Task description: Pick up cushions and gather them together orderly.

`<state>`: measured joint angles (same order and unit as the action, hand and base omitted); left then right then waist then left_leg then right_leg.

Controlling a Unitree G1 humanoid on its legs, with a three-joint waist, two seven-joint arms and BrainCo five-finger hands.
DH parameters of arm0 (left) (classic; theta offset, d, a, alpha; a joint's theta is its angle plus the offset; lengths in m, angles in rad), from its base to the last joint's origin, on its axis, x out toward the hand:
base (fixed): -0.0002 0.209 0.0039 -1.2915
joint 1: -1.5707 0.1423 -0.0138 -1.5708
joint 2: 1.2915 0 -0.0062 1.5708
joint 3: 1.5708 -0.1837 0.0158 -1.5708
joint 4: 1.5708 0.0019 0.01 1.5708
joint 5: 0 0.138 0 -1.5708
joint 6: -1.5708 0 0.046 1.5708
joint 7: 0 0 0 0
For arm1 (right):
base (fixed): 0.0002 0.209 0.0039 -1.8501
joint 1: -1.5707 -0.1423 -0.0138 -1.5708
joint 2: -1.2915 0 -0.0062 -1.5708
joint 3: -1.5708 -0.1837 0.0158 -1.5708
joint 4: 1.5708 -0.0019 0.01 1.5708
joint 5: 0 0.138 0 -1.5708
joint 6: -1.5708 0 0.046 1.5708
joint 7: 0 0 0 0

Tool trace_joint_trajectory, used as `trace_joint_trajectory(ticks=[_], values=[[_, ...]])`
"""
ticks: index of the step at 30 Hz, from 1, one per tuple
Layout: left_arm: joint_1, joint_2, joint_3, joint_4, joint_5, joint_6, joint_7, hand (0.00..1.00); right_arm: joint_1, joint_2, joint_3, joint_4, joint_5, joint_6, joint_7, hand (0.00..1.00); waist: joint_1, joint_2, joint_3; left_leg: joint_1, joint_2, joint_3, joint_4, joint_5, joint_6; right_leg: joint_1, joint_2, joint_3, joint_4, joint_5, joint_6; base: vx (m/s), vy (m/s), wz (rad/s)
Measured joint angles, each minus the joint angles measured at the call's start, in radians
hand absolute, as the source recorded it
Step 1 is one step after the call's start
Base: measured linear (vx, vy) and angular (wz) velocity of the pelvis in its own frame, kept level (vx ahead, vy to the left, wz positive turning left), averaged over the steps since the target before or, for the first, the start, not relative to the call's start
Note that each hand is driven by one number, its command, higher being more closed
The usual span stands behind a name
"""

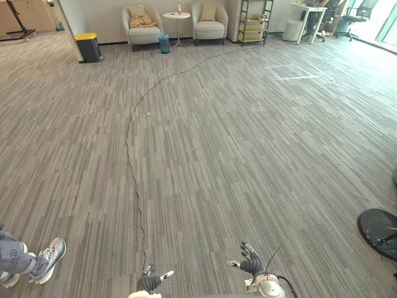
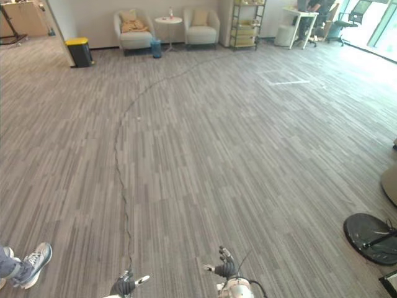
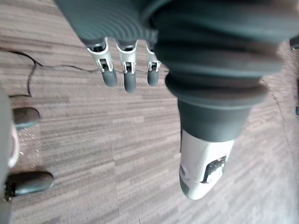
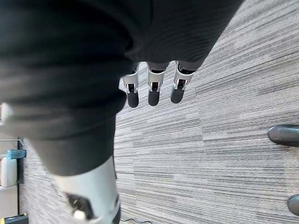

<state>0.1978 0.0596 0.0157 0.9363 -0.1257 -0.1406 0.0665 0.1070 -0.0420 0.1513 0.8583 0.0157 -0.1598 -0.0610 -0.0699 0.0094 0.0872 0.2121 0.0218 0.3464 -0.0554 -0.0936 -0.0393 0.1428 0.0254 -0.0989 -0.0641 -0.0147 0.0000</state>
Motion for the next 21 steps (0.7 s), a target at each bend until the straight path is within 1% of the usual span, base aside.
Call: trace_joint_trajectory(ticks=[1, 2, 4, 6, 10, 16, 21], values=[[-0.009, -0.001, 0.005, 0.012, 0.012, 0.0, -0.001, 0.0, -0.013, 0.002, -0.017, 0.026, -0.019, 0.004, 0.0, 0.0, 0.006, -0.011, -0.001, 0.0, -0.001, -0.001, -0.004, 0.0, 0.0, 0.0, 0.0, -0.002, -0.002, 0.0, 0.0, 0.0, 0.0, 0.0], [-0.012, -0.001, 0.007, 0.017, 0.016, 0.0, -0.001, 0.0, -0.018, 0.002, -0.023, 0.035, -0.021, 0.007, 0.0, 0.0, 0.007, -0.005, -0.001, 0.001, -0.001, -0.001, -0.006, 0.001, 0.001, 0.0, 0.0, -0.002, -0.003, 0.0, 0.001, -0.03, -0.023, 0.04], [-0.025, -0.003, 0.008, 0.034, 0.031, 0.001, 0.0, 0.0, -0.031, 0.001, -0.034, 0.065, -0.056, 0.012, -0.007, 0.0, 0.009, -0.007, -0.001, 0.001, -0.004, -0.003, -0.012, 0.001, 0.002, 0.002, -0.001, -0.005, -0.006, -0.002, 0.003, 0.01, -0.008, 0.02], [-0.033, -0.003, 0.008, 0.039, 0.05, 0.001, 0.0, 0.0, -0.041, 0.002, -0.053, 0.078, -0.057, 0.014, -0.012, 0.0, 0.009, -0.003, 0.003, 0.001, -0.005, -0.008, -0.013, 0.001, 0.002, 0.004, -0.002, -0.009, -0.006, -0.004, 0.005, 0.03, -0.021, 0.07], [-0.051, -0.002, 0.008, 0.054, 0.084, 0.0, 0.012, 0.0, -0.051, 0.0, -0.114, 0.106, -0.052, 0.017, -0.02, 0.0, 0.011, -0.007, 0.015, 0.008, -0.01, -0.035, -0.017, 0.001, 0.002, 0.017, -0.009, -0.038, -0.007, -0.011, 0.015, 0.0, -0.022, 0.21], [-0.061, 0.007, 0.008, 0.057, 0.085, 0.0, 0.017, 0.0, -0.049, -0.002, -0.164, 0.138, -0.035, 0.033, -0.018, 0.0, 0.012, -0.015, 0.025, 0.014, -0.017, -0.051, -0.035, 0.003, 0.005, 0.016, -0.013, -0.055, -0.002, -0.019, 0.026, -0.02, -0.022, 0.07], [-0.067, 0.007, 0.008, 0.072, 0.086, 0.0, 0.016, 0.0, -0.044, -0.001, -0.224, 0.154, 0.007, 0.045, -0.017, 0.0, 0.015, -0.012, 0.028, 0.014, -0.019, -0.054, -0.039, 0.003, 0.005, 0.015, -0.014, -0.06, 0.0, -0.021, 0.029, -0.02, -0.028, 0.02]])
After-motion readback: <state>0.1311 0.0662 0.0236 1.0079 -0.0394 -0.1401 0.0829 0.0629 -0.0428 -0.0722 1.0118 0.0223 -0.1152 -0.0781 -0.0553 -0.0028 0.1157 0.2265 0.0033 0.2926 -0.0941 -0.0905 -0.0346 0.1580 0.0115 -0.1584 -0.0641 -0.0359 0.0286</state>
